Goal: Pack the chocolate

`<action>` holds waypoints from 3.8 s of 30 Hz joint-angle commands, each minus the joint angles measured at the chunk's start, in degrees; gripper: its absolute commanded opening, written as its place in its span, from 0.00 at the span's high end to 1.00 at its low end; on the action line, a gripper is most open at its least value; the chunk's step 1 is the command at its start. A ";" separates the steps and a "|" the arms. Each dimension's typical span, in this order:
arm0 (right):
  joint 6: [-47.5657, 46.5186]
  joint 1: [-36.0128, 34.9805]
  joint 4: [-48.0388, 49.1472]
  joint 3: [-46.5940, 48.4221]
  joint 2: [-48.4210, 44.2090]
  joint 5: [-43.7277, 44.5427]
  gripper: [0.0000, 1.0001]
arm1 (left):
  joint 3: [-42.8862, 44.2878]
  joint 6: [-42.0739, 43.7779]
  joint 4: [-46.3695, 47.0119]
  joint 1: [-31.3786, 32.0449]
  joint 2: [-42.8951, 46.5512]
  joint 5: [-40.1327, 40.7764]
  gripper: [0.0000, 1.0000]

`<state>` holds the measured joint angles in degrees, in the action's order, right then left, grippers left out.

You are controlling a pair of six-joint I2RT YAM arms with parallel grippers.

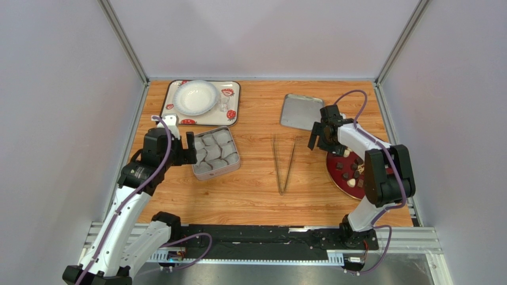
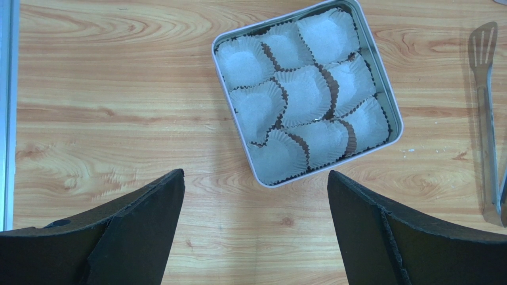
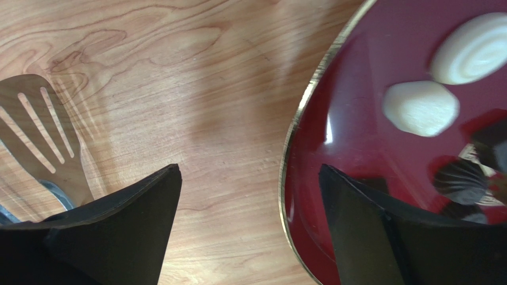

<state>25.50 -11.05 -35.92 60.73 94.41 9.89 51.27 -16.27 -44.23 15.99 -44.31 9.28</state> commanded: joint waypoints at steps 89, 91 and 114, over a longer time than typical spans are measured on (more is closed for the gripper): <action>-2.91 -32.72 9.48 -1.93 -3.86 -2.52 1.00 | -0.81 -1.73 4.50 0.71 -2.10 -11.56 0.03; -1.07 -32.72 8.33 -2.72 -6.51 -1.55 1.00 | -1.43 -3.58 5.82 0.71 -0.87 -14.19 0.03; 10.18 -37.11 10.61 -14.14 -32.44 -3.47 1.00 | -6.09 -28.20 39.12 19.33 -8.31 -18.17 0.08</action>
<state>33.26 -47.09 -29.23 48.40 64.97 5.76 42.06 -41.60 -13.67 31.88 -48.95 -13.78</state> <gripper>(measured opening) 0.019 0.939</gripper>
